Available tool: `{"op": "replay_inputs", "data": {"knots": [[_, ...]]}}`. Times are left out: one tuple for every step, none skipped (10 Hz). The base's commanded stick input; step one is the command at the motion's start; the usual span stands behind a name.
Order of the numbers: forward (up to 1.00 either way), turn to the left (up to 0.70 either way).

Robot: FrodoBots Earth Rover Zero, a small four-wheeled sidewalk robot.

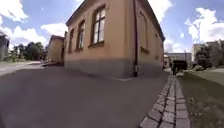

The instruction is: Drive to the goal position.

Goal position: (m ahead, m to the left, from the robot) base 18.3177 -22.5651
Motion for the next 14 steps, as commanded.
{"op": "replay_inputs", "data": {"knots": [[0.85, -0.33], [0.85, -0.33], [0.85, -0.33], [0.85, -0.33], [0.85, -0.33], [0.85, -0.33], [0.85, -0.33], [0.85, -0.33], [0.85, -0.33], [0.85, -0.33], [0.85, -0.33], [0.85, -0.33], [0.85, -0.19], [0.85, 0.01]]}}
